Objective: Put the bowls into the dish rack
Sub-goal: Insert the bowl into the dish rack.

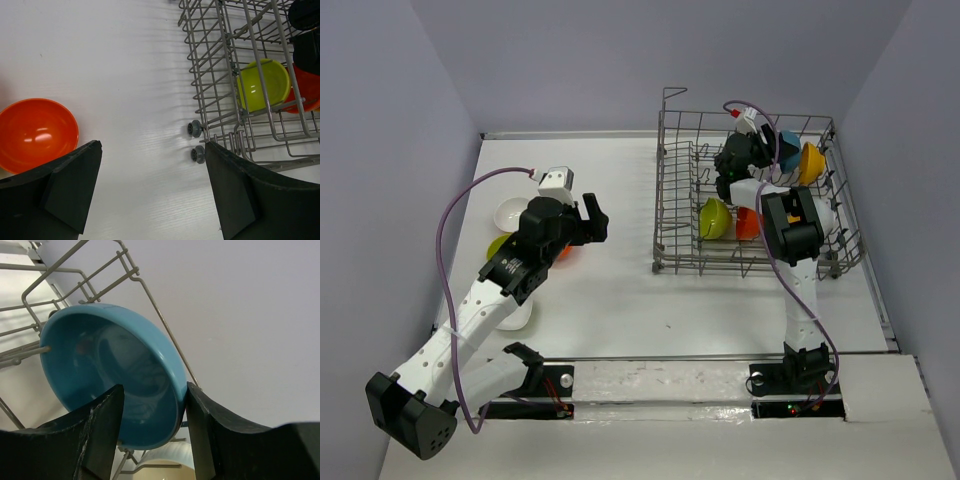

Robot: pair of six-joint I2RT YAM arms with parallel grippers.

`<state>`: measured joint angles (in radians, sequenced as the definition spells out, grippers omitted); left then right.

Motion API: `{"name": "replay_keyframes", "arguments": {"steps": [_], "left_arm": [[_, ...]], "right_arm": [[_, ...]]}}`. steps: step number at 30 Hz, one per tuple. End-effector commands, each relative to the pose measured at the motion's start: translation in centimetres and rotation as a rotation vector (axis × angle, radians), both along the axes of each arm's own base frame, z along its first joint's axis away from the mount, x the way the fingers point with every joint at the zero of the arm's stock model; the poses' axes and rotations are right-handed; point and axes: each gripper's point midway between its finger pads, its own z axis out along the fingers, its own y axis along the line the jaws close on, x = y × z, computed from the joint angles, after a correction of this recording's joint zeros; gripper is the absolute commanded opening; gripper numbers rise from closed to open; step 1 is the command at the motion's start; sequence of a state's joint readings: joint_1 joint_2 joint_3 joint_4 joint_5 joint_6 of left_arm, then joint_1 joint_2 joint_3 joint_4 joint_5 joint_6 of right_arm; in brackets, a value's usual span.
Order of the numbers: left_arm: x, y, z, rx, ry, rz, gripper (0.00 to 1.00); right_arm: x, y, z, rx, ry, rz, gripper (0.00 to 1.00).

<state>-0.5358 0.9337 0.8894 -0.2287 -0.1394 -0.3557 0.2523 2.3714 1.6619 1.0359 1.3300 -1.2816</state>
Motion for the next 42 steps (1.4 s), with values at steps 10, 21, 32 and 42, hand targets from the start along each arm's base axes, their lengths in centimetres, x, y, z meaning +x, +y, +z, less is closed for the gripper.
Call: {"name": "replay_keyframes", "arguments": {"steps": [10, 21, 32, 42], "left_arm": [[-0.1, 0.0, 0.4, -0.001, -0.03, -0.005, 0.93], [-0.1, 0.0, 0.3, 0.0, -0.029, -0.005, 0.93], [-0.1, 0.0, 0.2, 0.005, -0.026, -0.004, 0.93], [-0.1, 0.0, 0.2, 0.003, -0.027, -0.006, 0.93]], "right_arm": [[0.8, 0.0, -0.7, 0.057, -0.018, 0.001, 0.64], [0.8, 0.5, -0.6, 0.075, -0.011, 0.005, 0.67], [0.7, 1.0, 0.3, 0.089, -0.03, 0.007, 0.7], [0.3, 0.9, 2.8, 0.114, -0.079, -0.009, 0.72]]}}
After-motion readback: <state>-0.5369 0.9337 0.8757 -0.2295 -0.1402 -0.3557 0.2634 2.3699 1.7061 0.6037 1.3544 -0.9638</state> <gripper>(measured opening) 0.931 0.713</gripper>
